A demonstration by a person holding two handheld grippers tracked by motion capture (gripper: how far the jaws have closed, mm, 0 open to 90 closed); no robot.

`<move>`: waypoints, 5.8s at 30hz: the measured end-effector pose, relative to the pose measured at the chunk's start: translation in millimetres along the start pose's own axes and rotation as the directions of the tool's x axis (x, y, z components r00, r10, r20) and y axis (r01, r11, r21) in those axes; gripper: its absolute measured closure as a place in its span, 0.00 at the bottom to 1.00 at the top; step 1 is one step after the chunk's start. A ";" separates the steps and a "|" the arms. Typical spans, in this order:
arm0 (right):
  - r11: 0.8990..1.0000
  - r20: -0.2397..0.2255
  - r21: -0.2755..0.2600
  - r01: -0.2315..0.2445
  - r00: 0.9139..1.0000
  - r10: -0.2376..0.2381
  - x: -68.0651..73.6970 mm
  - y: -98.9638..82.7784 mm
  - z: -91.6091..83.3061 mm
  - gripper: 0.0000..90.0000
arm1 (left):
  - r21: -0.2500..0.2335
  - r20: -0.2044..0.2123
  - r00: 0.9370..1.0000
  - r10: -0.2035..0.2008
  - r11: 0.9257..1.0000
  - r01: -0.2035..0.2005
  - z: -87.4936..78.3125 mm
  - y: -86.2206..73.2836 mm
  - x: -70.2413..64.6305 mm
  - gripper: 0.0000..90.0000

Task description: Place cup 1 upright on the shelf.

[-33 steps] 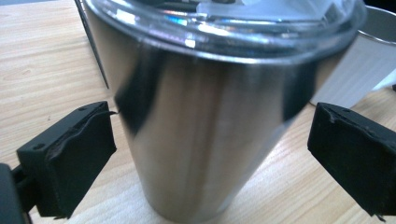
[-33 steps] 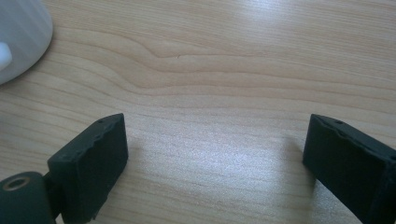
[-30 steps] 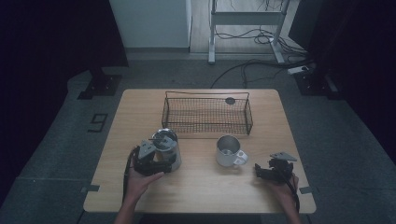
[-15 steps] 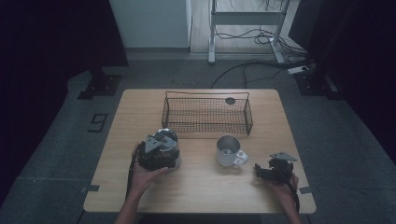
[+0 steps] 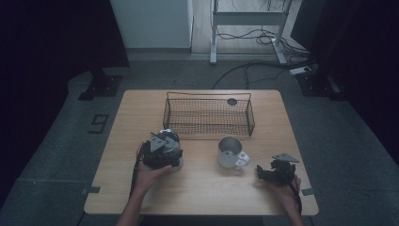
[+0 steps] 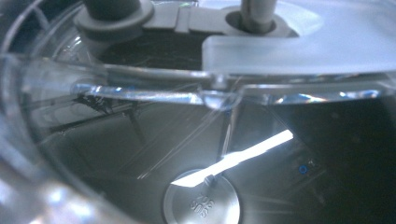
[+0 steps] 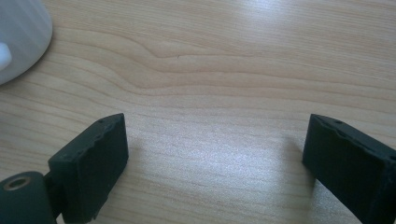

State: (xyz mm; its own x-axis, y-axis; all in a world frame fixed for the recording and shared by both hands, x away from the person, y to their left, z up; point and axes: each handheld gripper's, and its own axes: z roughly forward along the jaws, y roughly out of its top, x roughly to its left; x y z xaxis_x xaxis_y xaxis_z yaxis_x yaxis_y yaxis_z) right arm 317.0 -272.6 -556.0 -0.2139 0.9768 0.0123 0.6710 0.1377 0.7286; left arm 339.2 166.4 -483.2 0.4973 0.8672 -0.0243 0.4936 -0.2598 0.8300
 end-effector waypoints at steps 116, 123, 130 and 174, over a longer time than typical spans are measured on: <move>1.000 0.003 -0.006 -0.002 1.000 0.002 -0.2 -0.1 0.1 0.09 | -0.077 0.030 1.000 0.002 0.997 0.001 -15.5 131.5 19.6 0.05; 1.000 0.005 -0.007 -0.002 1.000 0.002 -0.3 -0.2 -0.2 0.09 | -0.064 0.030 1.000 -0.001 0.998 0.003 -5.7 137.2 23.5 0.05; 1.000 0.012 -0.010 -0.009 1.000 0.010 0.6 -0.1 -0.2 0.11 | -0.052 0.035 0.999 0.007 0.999 -0.005 3.3 143.3 25.7 0.05; 1.000 0.025 -0.017 -0.022 0.999 0.023 1.5 -0.3 -0.7 0.14 | -0.015 0.031 0.999 -0.009 1.000 0.009 51.6 178.7 38.3 0.05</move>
State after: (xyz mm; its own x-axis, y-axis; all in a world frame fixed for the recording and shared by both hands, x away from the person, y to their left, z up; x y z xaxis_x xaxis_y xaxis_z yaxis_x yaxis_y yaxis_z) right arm 316.0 -271.3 -555.7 -0.1812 0.9834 0.0121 0.6634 0.1131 0.7396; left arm 483.3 131.4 -364.5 0.5146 0.8560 -0.0487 0.4873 -0.2452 0.8381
